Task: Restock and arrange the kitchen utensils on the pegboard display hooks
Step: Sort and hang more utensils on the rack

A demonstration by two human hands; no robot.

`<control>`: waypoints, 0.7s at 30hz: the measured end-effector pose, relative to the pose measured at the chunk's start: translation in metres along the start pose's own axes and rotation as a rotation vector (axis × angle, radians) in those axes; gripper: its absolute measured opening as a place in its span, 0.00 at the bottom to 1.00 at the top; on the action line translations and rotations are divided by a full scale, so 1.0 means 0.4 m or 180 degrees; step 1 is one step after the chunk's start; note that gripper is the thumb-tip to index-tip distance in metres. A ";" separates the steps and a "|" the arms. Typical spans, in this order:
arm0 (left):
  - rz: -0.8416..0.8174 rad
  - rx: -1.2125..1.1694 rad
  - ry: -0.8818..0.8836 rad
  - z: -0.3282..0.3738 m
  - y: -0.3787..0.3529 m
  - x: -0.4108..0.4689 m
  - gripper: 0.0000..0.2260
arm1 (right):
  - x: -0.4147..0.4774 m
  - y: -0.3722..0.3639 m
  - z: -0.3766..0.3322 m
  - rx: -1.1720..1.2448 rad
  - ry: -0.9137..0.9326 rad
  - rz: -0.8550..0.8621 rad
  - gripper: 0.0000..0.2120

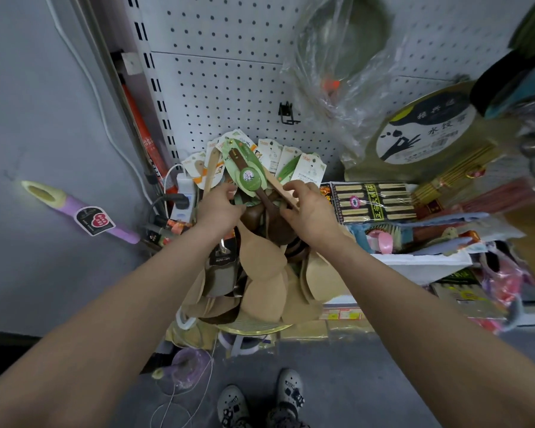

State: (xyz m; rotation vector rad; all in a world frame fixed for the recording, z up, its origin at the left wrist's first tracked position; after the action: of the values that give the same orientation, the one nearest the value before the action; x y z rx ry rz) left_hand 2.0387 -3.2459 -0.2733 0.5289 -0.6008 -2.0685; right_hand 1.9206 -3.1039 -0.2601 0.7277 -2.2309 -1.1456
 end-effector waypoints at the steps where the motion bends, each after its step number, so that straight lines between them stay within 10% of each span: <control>1: -0.0040 -0.0006 -0.0149 0.025 0.000 -0.014 0.23 | -0.006 0.021 -0.001 -0.0037 0.0010 0.0022 0.20; 21: -0.0495 0.0504 -0.2568 0.627 -0.226 -0.596 0.25 | -0.389 0.760 0.321 -0.0579 -0.0199 0.1006 0.16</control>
State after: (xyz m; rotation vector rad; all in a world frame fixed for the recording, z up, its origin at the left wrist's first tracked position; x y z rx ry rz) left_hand 1.9590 -2.9460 -0.0951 -0.2181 -1.2205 -2.3669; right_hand 1.8802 -2.7778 -0.1014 0.2571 -2.1589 -1.2017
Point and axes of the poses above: each hand's wrist, its own x-axis towards the middle knuckle, its own y-axis out of the back of the hand, z = x × y, the point moved 2 cm from there along x, towards the middle knuckle, and after that the axes turned 8 degrees about z, right-handed, at the moved point
